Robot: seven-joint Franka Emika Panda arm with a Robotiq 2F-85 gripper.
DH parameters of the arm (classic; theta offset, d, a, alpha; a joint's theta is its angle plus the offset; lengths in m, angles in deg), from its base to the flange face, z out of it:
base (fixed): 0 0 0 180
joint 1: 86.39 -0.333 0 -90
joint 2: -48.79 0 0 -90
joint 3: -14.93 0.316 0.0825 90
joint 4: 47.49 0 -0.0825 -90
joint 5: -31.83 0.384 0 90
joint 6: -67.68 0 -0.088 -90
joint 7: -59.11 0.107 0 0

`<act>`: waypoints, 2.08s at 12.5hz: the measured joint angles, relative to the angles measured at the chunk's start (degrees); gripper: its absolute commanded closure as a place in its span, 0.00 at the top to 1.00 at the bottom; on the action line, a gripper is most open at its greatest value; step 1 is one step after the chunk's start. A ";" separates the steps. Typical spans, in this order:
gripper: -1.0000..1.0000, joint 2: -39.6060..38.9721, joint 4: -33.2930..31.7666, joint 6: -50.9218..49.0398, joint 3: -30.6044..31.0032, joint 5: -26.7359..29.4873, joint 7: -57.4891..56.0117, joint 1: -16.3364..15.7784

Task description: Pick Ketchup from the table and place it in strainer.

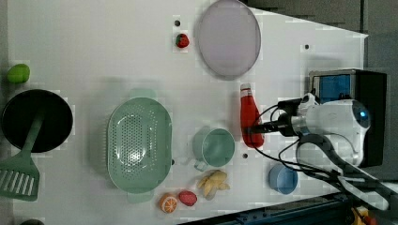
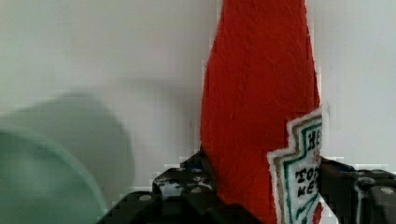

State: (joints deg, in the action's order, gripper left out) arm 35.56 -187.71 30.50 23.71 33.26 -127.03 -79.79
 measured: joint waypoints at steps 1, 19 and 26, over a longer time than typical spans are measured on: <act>0.62 3.59 -0.34 -3.66 -0.10 -0.07 0.00 0.00; 0.62 15.31 6.49 -8.67 28.65 5.46 31.52 -6.59; 0.65 -0.97 7.61 8.84 32.68 6.04 44.53 -7.56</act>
State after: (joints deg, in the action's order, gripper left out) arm 34.59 -180.10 39.34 56.39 39.30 -82.50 -87.35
